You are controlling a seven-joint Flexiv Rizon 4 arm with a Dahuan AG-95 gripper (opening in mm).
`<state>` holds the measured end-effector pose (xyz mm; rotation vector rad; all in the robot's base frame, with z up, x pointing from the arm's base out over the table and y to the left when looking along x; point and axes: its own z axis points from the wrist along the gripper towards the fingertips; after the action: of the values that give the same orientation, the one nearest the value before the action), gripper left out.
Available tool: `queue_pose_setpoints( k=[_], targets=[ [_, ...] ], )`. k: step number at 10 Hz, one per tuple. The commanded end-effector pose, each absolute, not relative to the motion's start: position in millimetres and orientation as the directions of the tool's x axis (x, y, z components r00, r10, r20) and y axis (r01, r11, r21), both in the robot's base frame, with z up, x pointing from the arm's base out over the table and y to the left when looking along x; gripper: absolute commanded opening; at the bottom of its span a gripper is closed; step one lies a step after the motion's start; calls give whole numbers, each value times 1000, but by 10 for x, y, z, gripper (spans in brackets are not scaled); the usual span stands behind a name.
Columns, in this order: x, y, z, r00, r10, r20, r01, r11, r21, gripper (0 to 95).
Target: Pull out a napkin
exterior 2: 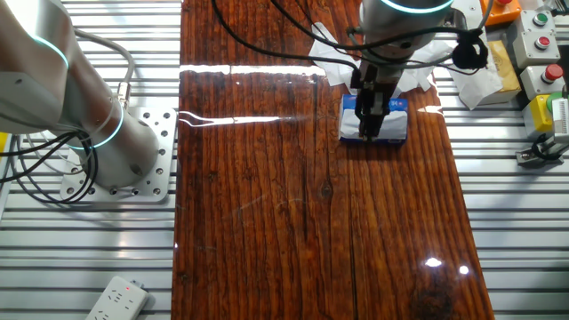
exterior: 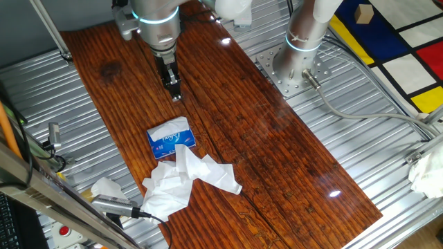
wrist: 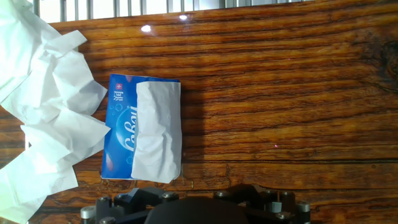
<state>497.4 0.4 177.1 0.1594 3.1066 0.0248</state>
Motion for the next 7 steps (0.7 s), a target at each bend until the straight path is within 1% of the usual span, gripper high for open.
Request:
queue_pose_setpoints(
  k=[1, 7],
  targets=[
    [4973, 8, 1779, -970, 236, -64, 233, 971, 42, 0],
    [5050, 24, 1802, -965, 249, -83, 246, 968, 40, 0]
  ],
)
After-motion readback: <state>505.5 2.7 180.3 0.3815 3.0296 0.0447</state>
